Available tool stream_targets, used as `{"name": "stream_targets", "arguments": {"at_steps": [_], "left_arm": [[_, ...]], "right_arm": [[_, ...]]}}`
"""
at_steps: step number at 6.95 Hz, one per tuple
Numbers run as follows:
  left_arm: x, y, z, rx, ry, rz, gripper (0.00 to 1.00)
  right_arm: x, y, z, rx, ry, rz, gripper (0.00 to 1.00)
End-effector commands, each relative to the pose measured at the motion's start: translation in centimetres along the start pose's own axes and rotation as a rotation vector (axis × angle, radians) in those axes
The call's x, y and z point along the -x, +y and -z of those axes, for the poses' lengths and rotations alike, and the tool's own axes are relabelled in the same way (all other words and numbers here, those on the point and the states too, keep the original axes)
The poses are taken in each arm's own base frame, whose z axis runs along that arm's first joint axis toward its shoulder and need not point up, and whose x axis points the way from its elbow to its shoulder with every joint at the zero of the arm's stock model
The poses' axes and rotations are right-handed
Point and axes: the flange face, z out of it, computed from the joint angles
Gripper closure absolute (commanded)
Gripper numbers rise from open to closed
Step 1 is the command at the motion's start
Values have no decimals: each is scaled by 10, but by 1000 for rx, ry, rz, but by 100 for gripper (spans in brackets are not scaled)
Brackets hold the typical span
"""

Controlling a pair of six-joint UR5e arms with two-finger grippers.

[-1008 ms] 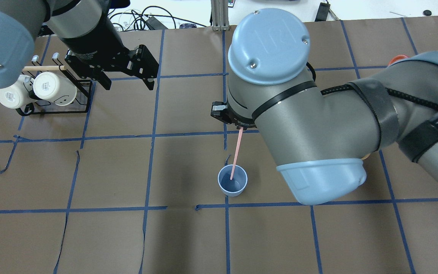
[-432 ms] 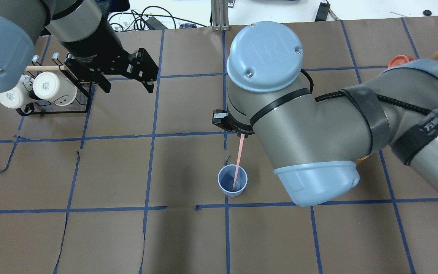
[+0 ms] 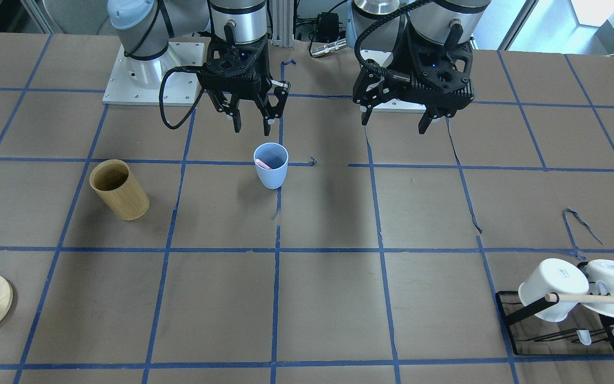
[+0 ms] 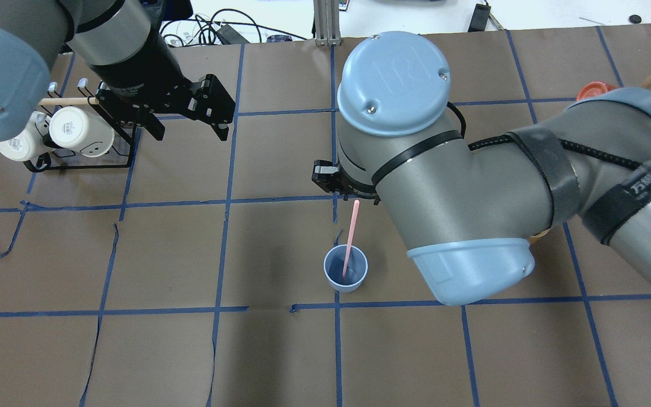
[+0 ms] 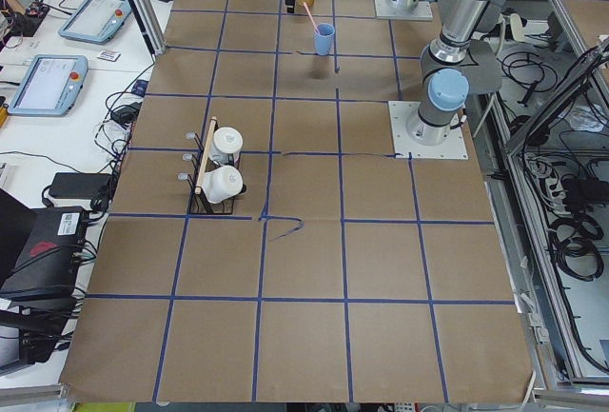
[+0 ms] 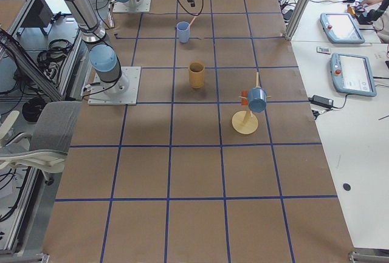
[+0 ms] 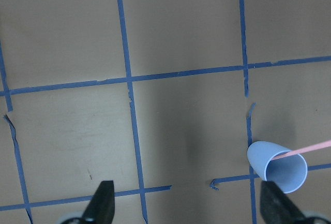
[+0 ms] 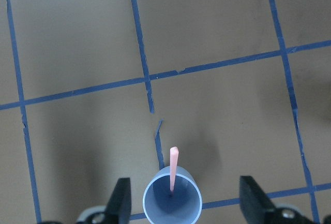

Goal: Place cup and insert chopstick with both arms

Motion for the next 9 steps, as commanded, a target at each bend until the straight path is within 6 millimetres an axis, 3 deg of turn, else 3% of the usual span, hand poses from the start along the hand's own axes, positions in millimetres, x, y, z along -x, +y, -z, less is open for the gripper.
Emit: {"name": "stream_targets", "arguments": {"at_steps": [1,3,4,6,8,9], "left_arm": [[0,0,0,-1,0,0,0],[0,1,1,-1,0,0,0],[0,1,1,-1,0,0,0],[0,1,1,-1,0,0,0],[0,2,1,1,0,-1,0],[0,2,1,1,0,-1,0]], "right_arm": [[-29,-38,19,28,26,22,0],[-97,-86,21,109,38,56,0],[-127,-96,24,191,49,188,0],[-190,-123,23,222,68,115,0],[-197,-120,27,257,78,116,0],[-195,-120,38,233,76,118,0]]}}
